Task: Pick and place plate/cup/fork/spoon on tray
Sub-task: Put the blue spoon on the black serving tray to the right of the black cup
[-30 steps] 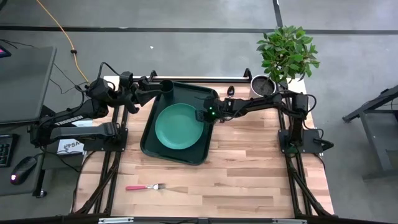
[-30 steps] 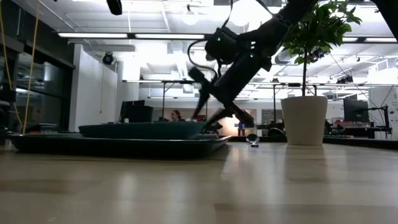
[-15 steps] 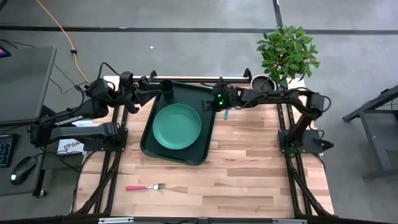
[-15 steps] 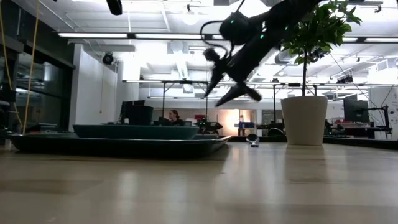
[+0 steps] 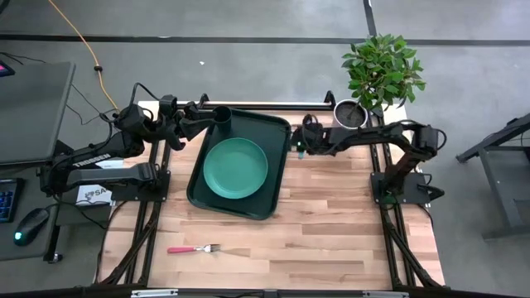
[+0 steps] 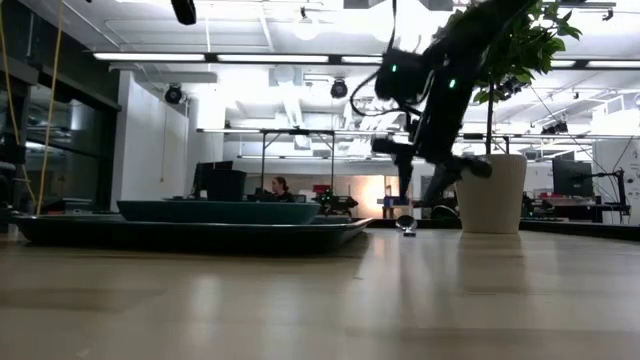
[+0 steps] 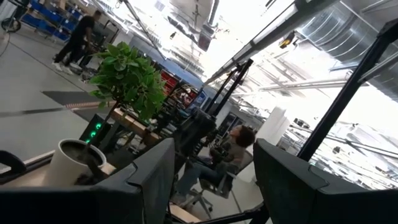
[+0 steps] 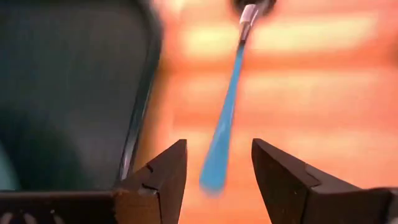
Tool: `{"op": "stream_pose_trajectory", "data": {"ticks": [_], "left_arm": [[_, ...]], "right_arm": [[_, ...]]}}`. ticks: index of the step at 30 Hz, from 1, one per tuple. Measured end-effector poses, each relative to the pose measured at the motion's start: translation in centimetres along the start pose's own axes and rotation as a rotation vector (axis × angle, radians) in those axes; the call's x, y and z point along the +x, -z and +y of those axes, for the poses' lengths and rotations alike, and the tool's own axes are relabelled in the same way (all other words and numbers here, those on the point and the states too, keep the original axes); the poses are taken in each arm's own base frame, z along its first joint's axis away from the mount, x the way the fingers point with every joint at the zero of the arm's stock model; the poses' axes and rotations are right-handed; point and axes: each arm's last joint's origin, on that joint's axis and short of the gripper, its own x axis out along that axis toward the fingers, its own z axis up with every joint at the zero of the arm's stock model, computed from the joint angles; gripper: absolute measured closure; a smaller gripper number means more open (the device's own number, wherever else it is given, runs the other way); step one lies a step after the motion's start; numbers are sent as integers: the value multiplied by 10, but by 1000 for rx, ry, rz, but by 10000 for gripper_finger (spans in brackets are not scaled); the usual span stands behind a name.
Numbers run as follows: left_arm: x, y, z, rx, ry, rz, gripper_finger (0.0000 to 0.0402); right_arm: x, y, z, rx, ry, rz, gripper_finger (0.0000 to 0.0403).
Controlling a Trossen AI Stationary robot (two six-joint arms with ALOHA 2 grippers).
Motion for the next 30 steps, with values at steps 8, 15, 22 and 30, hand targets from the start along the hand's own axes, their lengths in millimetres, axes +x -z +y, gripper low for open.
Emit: {"op": "stream_pose_trajectory", "data": {"ticks": [8,15,22,30], "left_arm": [[0,0,0,-2,-2,-1,200],[0,0,0,-1,-2,-1,200],[0,0,0,0,-2,-1,200],[0,0,0,-2,-2,-1,200]], "right_arm": [[44,-32,0,24,83,-83,231],[65,-37,-9,41,170,-67,237],[67,-38,-9,52,166,-56,299],[66,-34,-10,15,188,-36,374]]}}
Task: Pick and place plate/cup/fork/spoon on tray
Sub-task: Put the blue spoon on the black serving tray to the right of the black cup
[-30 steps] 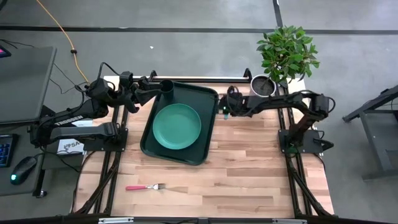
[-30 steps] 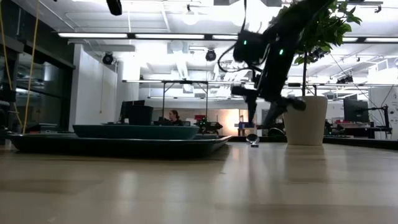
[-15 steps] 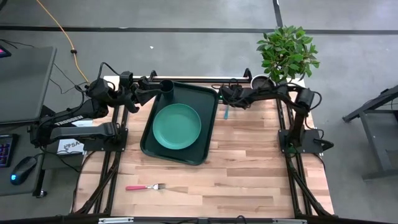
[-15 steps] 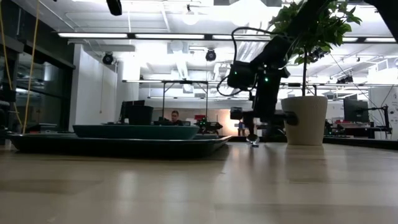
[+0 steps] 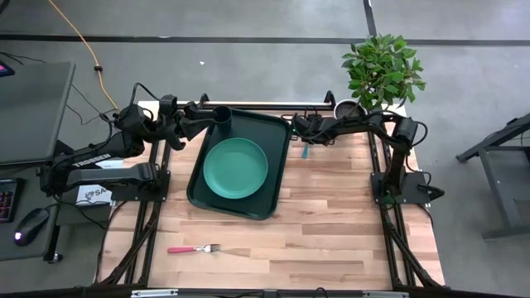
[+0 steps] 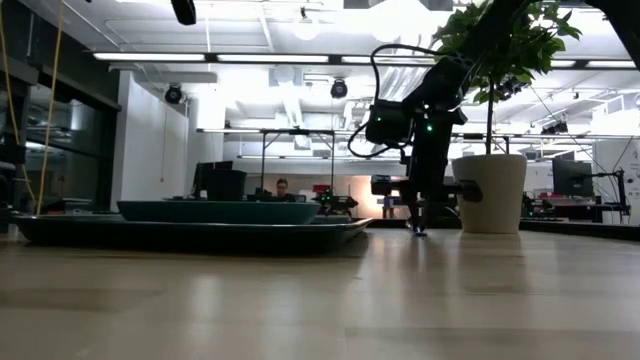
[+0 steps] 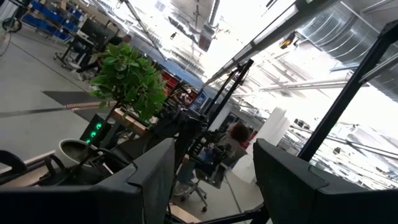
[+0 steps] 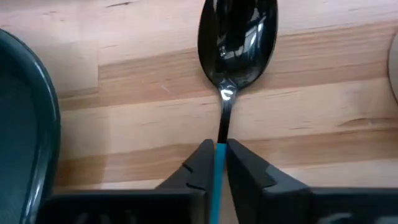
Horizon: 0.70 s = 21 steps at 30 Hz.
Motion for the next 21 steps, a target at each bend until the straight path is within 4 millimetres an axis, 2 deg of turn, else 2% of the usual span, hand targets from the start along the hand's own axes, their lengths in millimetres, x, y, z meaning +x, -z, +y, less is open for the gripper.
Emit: {"op": "stream_pose_trajectory", "data": {"ticks": [3,12,15,21], "left_arm": [[0,0,0,0,0,0,200],[0,0,0,-18,0,0,200],[0,0,0,-17,0,0,200],[0,0,0,-18,-1,1,200]], "right_arm": [[-1,1,1,-41,-7,4,396],[-9,9,4,-133,-33,31,399],[-22,8,5,-174,-55,-1,400],[-60,-5,5,-262,-144,-102,401]]}}
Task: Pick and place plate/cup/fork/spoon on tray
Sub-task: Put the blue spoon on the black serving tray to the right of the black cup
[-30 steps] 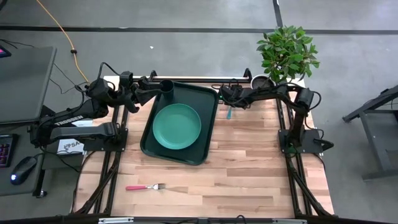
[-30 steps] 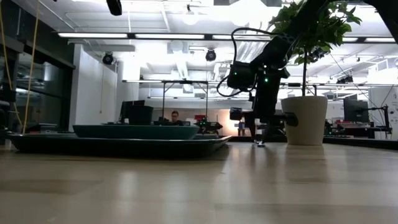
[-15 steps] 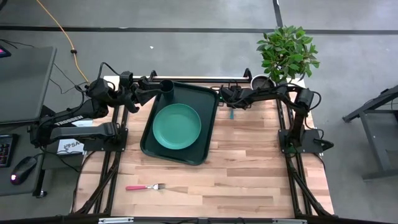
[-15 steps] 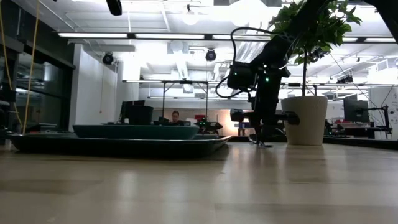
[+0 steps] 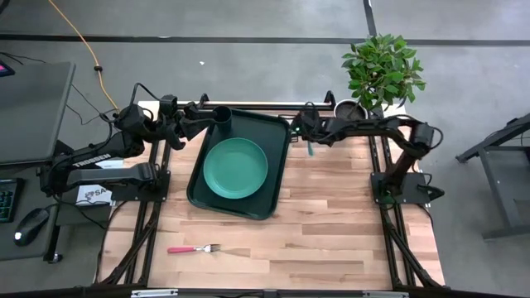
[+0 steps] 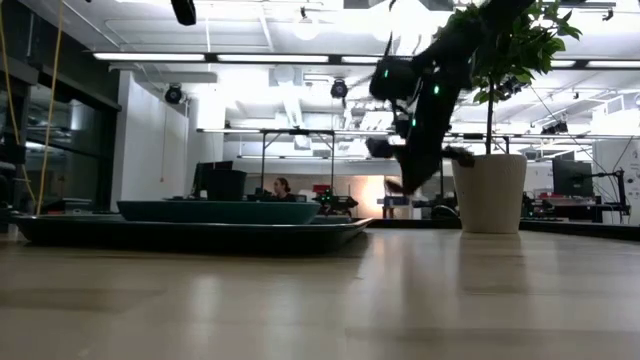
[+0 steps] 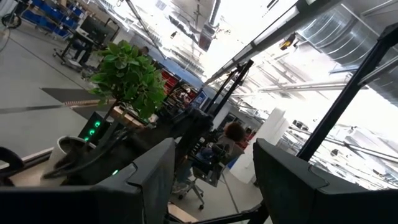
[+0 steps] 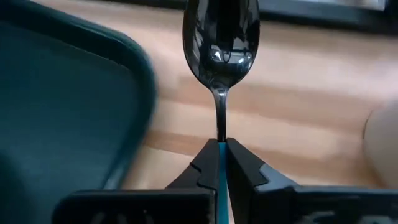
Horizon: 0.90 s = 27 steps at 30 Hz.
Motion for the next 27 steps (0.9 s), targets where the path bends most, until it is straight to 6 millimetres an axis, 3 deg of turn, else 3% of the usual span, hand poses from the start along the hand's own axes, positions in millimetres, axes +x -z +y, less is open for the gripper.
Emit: {"op": "stream_pose_trajectory", "data": {"ticks": [8,13,21,27], "left_arm": [[0,0,0,0,0,0,200],[0,0,0,0,0,0,200],[0,0,0,0,0,0,200],[0,0,0,-24,0,0,200]], "right_arm": [[-40,-12,23,-200,-351,-35,402],[-51,-25,59,-466,-418,-32,402],[-29,-57,95,-916,-372,5,403],[8,-69,108,-1028,-383,49,403]]}}
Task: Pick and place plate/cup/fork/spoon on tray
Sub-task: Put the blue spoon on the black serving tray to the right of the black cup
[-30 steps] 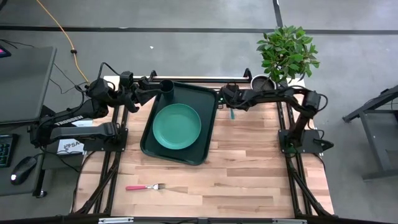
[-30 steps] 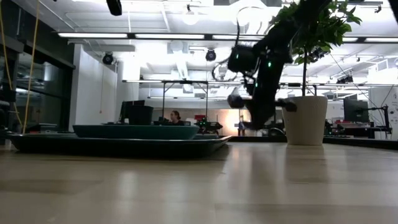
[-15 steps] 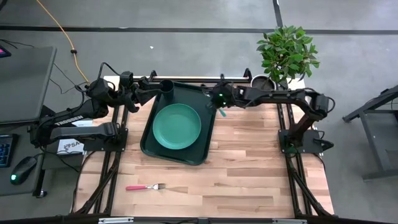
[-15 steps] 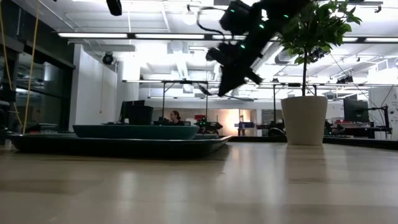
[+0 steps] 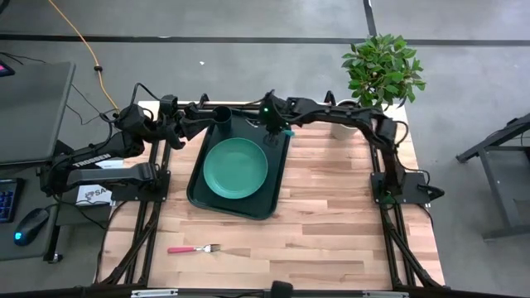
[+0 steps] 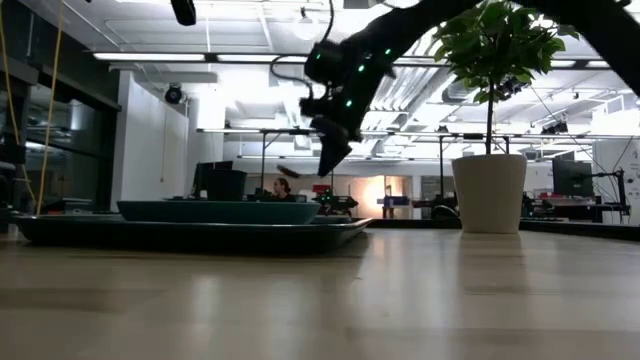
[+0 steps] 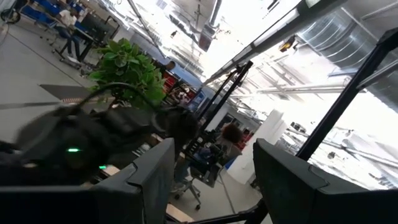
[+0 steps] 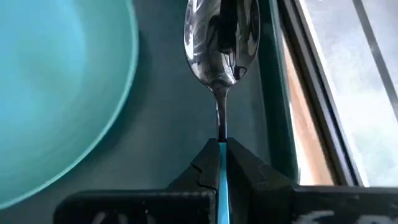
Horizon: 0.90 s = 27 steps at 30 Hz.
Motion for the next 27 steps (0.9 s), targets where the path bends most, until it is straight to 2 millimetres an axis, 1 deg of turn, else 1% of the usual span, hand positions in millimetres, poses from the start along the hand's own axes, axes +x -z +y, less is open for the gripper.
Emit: {"op": "stream_pose_trajectory", "data": {"ticks": [3,7,10,13,19,27], "left_arm": [[0,0,0,-9,0,0,200],[0,0,0,-9,0,0,200],[0,0,0,-9,0,0,200],[0,0,0,-9,0,0,200],[0,0,0,-9,0,0,200],[0,0,0,-9,0,0,200]], "right_arm": [[19,-2,-4,-21,1,26,403],[44,-1,-5,-4,-11,95,403],[59,-1,-5,34,-23,137,403],[71,-3,-4,64,-40,144,403],[79,-9,-1,53,-34,125,403],[79,-12,-1,61,-32,98,403]]}}
